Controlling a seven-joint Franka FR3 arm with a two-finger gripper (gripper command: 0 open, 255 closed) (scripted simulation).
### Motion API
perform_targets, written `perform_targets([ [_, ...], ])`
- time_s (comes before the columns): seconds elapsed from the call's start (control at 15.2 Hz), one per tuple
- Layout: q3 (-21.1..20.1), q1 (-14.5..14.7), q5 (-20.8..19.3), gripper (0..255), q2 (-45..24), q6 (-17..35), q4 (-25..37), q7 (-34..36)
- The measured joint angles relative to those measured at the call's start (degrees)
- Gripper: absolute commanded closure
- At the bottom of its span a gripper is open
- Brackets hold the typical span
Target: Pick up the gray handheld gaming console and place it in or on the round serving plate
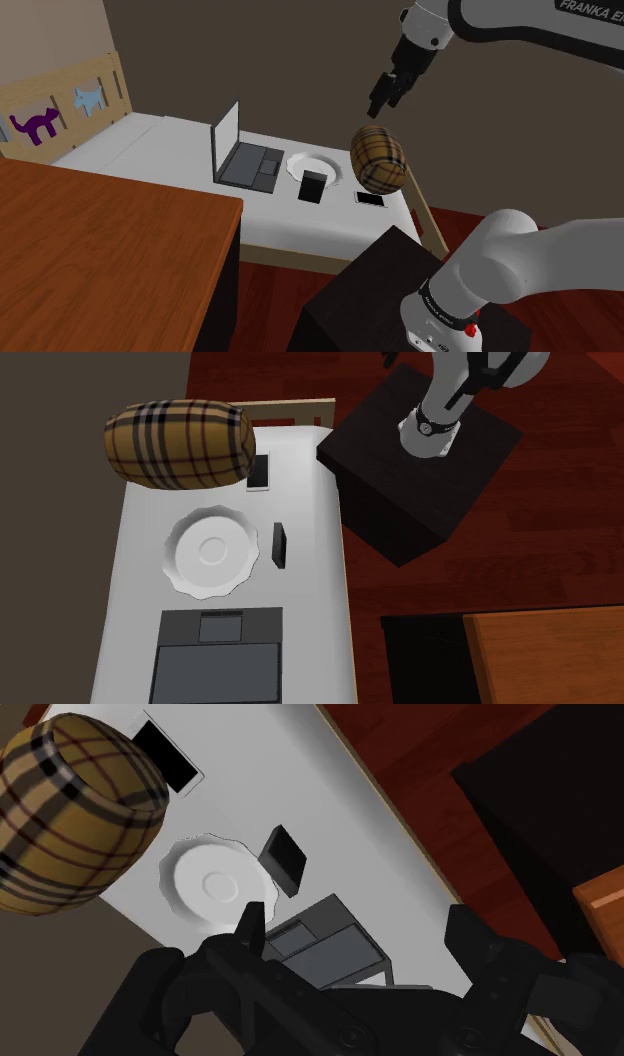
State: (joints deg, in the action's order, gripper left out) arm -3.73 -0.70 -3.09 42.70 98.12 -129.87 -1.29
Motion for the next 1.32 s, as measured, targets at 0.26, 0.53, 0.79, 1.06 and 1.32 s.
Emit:
perform_targets([
  [0.26, 1.18, -0.12, -0.28, 0, -1.31, 3.26, -2.54, -1.36],
  [0.53, 3.51, -0.5, -0.82, 0, -6.11, 9.5, -5.03, -4.09],
  [0.79, 5.84, -0.86, -1.17, 0, -11.34, 15.84, -7.22, -7.02],
  [1.06, 8.17, -1.16, -1.19, 0, -18.1, 22.46, -8.21, -10.15],
  [1.32, 10.18, -1.31, -0.59, 0, -25.01, 27.84, -7.82, -13.36],
])
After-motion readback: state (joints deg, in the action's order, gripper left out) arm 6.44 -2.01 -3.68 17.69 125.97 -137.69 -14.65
